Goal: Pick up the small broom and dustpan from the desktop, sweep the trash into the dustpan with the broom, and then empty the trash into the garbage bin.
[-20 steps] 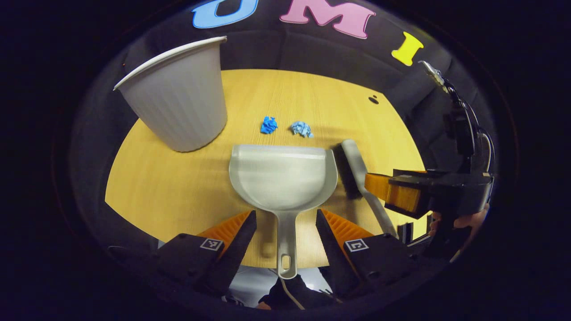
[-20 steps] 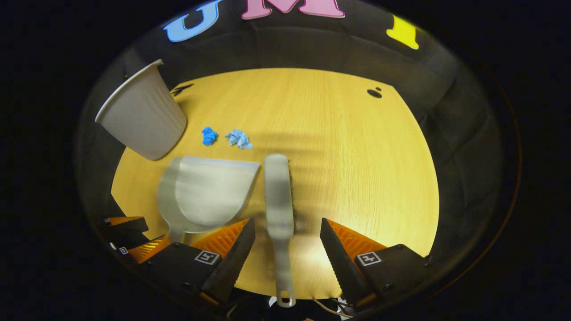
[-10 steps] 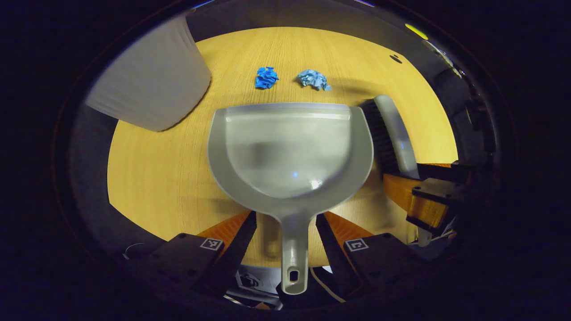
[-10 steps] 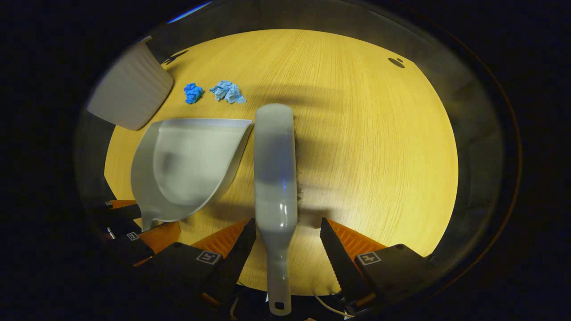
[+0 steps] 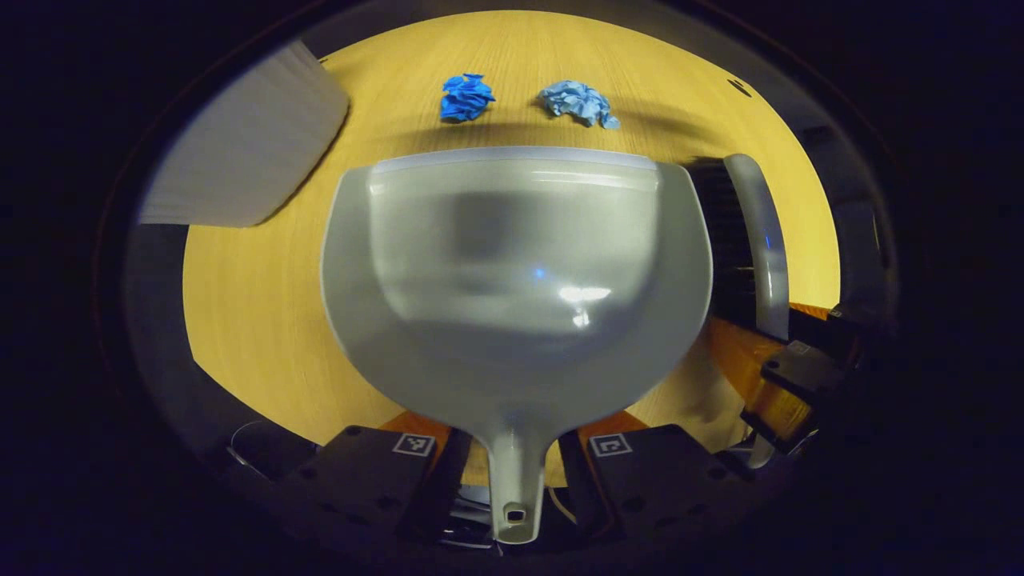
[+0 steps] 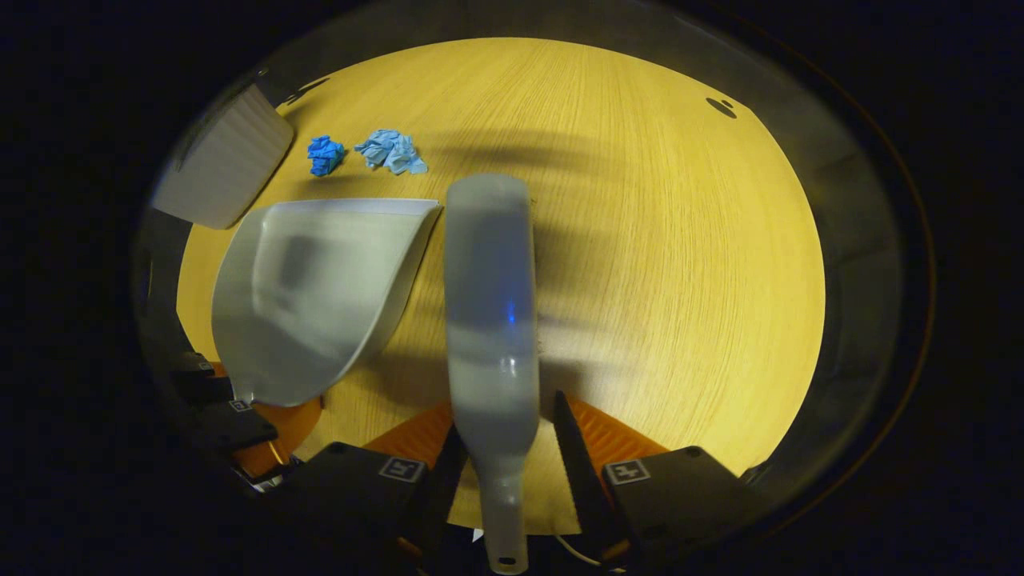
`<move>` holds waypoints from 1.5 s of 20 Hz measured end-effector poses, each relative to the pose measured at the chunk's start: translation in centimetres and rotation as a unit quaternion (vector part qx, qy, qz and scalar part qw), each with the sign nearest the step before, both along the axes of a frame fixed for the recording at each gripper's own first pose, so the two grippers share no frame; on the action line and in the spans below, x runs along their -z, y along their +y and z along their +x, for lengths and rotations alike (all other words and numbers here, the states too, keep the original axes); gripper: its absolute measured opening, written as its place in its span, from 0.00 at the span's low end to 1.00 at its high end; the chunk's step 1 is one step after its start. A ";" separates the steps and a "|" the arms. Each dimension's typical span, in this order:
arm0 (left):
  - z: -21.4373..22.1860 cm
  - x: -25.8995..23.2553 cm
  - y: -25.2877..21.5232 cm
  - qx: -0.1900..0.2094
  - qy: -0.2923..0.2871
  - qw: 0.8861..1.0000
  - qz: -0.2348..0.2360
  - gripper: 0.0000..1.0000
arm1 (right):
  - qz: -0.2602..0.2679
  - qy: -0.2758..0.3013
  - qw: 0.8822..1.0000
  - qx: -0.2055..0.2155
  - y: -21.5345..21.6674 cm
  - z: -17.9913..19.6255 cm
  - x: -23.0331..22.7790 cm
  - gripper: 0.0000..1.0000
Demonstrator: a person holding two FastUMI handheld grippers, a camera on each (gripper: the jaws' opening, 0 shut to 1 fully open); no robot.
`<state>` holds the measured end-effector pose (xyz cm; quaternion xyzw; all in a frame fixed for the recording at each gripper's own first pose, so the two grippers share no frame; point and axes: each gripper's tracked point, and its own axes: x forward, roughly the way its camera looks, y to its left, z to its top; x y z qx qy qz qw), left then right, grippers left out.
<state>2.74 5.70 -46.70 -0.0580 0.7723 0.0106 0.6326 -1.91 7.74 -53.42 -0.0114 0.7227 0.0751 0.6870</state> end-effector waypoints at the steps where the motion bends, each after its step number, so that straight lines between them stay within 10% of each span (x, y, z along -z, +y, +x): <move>1: -0.1 0.3 -0.1 0.000 0.004 1.000 -0.003 0.47 | 0.000 0.002 1.000 -0.003 0.0 0.0 0.0 0.57; 2: -0.1 0.3 -0.1 -0.003 0.003 1.000 -0.002 0.41 | 0.001 0.003 1.000 -0.007 0.0 0.1 -0.1 0.41; 8: -0.3 0.0 -0.2 -0.009 -0.009 1.000 -0.005 0.31 | 0.009 -0.001 1.000 -0.022 -0.1 0.0 -0.1 0.45; 16: -1.5 0.0 0.2 0.031 -0.006 0.999 -0.010 0.28 | 0.054 -0.003 0.998 -0.034 0.4 1.1 -0.6 0.20; 30: -4.1 -0.1 4.9 0.098 -0.017 0.995 -0.008 0.28 | 0.025 -0.124 0.967 -0.219 3.9 18.3 -0.9 0.23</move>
